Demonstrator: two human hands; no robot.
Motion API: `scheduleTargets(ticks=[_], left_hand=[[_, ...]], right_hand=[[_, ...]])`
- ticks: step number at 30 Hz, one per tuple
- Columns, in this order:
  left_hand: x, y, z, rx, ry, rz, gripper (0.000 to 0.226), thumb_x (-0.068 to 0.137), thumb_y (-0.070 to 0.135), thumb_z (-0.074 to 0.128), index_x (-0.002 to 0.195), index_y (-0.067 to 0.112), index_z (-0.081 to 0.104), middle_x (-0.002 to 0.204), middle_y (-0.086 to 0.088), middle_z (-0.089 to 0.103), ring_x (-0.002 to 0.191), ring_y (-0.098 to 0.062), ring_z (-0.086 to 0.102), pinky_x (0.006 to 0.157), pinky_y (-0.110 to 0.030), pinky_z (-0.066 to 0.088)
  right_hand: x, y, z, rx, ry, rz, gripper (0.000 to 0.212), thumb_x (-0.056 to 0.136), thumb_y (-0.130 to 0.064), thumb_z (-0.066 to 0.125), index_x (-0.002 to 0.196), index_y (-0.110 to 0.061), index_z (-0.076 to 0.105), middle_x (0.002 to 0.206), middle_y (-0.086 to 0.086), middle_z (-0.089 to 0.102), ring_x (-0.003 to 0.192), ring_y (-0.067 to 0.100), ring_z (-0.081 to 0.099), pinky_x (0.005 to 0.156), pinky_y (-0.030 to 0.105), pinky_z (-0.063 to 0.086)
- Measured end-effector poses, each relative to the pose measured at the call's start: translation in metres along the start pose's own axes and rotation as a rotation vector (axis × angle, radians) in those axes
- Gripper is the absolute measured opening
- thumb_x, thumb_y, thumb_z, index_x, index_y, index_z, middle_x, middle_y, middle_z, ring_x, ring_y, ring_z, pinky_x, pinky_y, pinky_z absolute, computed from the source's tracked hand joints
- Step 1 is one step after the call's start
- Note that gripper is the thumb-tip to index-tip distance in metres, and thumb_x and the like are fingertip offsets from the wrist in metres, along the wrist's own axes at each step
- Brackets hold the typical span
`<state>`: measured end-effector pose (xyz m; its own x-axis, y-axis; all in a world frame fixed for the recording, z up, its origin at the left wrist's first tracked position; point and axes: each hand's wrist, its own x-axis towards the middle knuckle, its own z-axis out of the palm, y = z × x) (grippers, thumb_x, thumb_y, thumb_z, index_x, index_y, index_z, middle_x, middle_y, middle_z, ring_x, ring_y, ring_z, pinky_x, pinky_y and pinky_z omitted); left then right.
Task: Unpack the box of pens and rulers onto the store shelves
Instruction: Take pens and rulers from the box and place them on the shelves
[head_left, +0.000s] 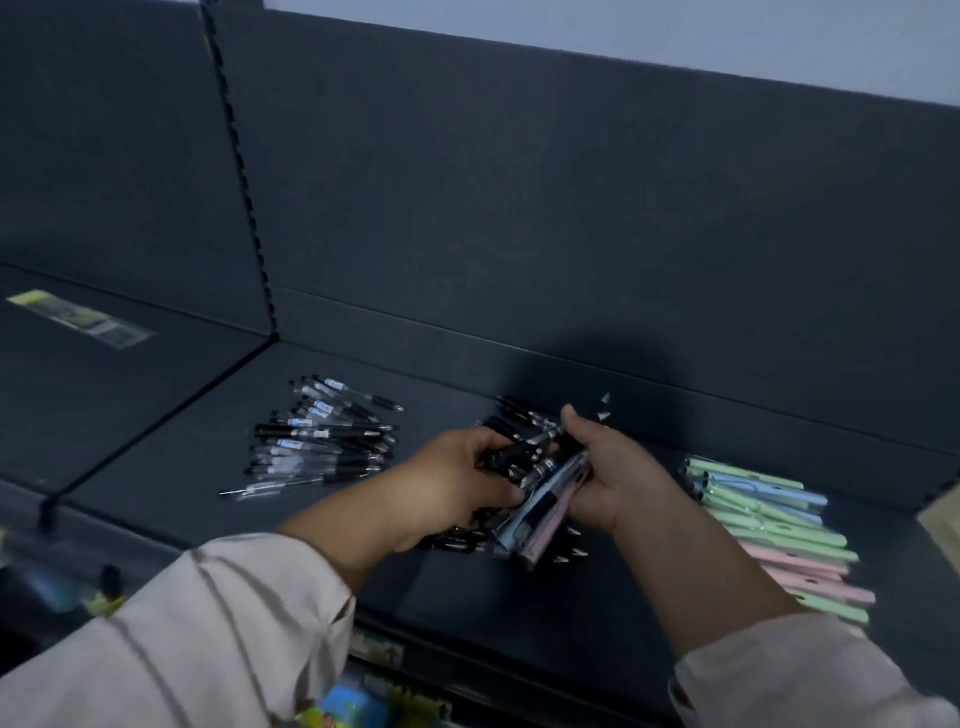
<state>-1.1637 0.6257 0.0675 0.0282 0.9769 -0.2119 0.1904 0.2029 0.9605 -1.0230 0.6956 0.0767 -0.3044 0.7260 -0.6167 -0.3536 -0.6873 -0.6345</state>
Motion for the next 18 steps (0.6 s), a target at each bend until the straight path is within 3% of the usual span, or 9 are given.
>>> scheduleTargets(ticks=[3, 7, 9, 12, 15, 18], left_hand=[[0.002, 0.0, -0.015, -0.011, 0.072, -0.052, 0.025, 0.088, 0.007, 0.062, 0.11, 0.019, 0.062, 0.081, -0.002, 0.065, 0.057, -0.007, 0.052, 0.046, -0.016, 0.039], [0.009, 0.002, -0.033, -0.101, 0.16, -0.107, 0.017, 0.091, 0.007, 0.057, 0.104, 0.015, 0.066, 0.075, -0.004, 0.065, 0.049, -0.005, 0.048, 0.043, -0.014, 0.039], [0.012, 0.004, -0.036, -0.133, 0.167, -0.125, 0.015, 0.091, 0.006, 0.058, 0.098, 0.016, 0.067, 0.076, -0.003, 0.064, 0.049, -0.004, 0.05, 0.045, -0.014, 0.042], [0.018, 0.007, -0.034, -0.155, 0.167, -0.121, 0.016, 0.091, 0.006, 0.058, 0.091, 0.019, 0.066, 0.076, -0.002, 0.063, 0.055, -0.007, 0.051, 0.049, -0.015, 0.044], [0.025, 0.01, -0.029, -0.164, 0.176, -0.109, 0.018, 0.092, 0.004, 0.055, 0.085, 0.018, 0.065, 0.076, -0.003, 0.06, 0.057, -0.01, 0.051, 0.049, -0.016, 0.043], [0.033, 0.009, -0.023, -0.126, 0.178, -0.103, 0.02, 0.094, 0.002, 0.052, 0.084, 0.017, 0.062, 0.077, -0.004, 0.057, 0.058, -0.011, 0.05, 0.049, -0.016, 0.043]], right_hand=[[0.006, 0.004, 0.005, 0.018, -0.003, 0.003, 0.028, 0.092, -0.025, 0.061, 0.104, 0.001, 0.061, 0.105, 0.024, 0.067, 0.091, 0.037, 0.066, 0.069, 0.054, 0.051], [0.015, 0.006, 0.005, 0.019, 0.043, -0.016, 0.022, 0.089, -0.027, 0.065, 0.09, -0.005, 0.062, 0.1, 0.015, 0.069, 0.092, 0.03, 0.067, 0.077, 0.049, 0.056], [0.017, 0.005, 0.004, -0.005, 0.077, -0.04, 0.022, 0.088, -0.028, 0.066, 0.081, -0.008, 0.06, 0.078, 0.01, 0.065, 0.074, 0.024, 0.062, 0.076, 0.043, 0.055], [0.012, 0.002, 0.002, -0.006, 0.117, -0.071, 0.026, 0.089, -0.028, 0.065, 0.073, -0.008, 0.058, 0.056, 0.007, 0.058, 0.055, 0.019, 0.055, 0.059, 0.035, 0.056], [0.007, -0.005, -0.01, 0.037, 0.18, -0.12, 0.025, 0.092, -0.028, 0.062, 0.076, -0.009, 0.057, 0.062, 0.006, 0.058, 0.054, 0.018, 0.054, 0.051, 0.031, 0.054], [0.003, -0.014, -0.032, 0.057, 0.268, -0.175, 0.025, 0.094, -0.028, 0.059, 0.075, -0.012, 0.053, 0.07, 0.004, 0.054, 0.061, 0.015, 0.05, 0.059, 0.032, 0.044]])
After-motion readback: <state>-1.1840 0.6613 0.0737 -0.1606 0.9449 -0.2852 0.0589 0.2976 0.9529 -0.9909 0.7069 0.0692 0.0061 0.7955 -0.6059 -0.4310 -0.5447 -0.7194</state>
